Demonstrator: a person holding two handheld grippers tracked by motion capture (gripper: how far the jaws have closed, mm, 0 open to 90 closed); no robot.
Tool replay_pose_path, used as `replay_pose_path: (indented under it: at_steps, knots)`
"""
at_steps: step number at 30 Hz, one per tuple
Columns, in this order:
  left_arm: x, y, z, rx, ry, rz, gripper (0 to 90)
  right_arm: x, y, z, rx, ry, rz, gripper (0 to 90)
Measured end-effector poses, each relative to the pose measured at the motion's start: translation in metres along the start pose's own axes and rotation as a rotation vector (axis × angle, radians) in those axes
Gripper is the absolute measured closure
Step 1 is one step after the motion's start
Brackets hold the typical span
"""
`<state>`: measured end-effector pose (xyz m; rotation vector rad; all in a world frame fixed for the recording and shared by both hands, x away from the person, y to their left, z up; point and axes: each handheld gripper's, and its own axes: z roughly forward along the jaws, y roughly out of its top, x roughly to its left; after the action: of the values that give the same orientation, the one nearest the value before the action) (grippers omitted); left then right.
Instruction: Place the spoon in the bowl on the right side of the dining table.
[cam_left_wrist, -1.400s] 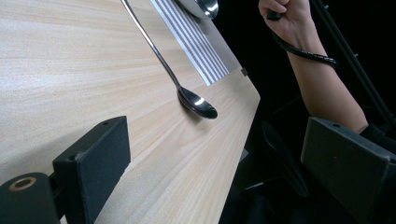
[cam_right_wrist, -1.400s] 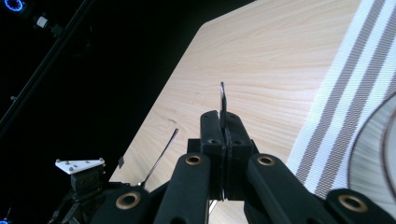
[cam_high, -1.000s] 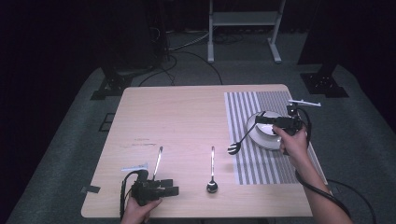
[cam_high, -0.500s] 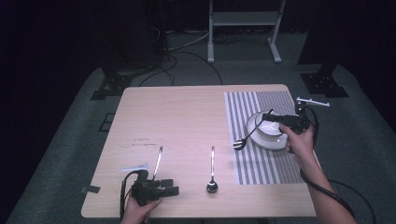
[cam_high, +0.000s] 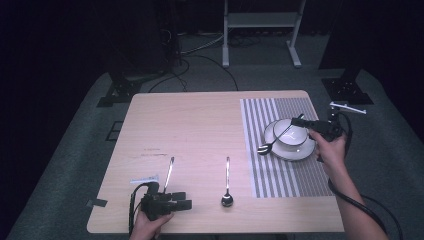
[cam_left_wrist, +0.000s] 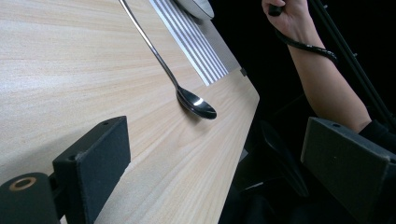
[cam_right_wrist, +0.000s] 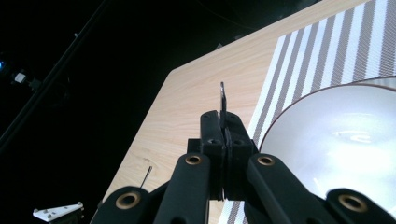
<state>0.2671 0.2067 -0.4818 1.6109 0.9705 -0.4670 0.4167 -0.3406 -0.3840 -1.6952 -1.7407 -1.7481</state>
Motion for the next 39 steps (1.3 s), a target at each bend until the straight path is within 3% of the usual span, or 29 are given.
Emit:
replay_pose_path:
  at_steps: [26, 39]
  knots:
    - [-0.002, 0.0, 0.0, 0.002, -0.001, 0.008, 6.8, -0.015, 0.011, -0.023, -0.083, -0.064, 0.037, 88.9]
    - [-0.001, 0.0, 0.002, 0.005, -0.005, 0.006, 6.8, -0.018, 0.017, -0.037, -0.15, -0.101, 0.047, 88.9]
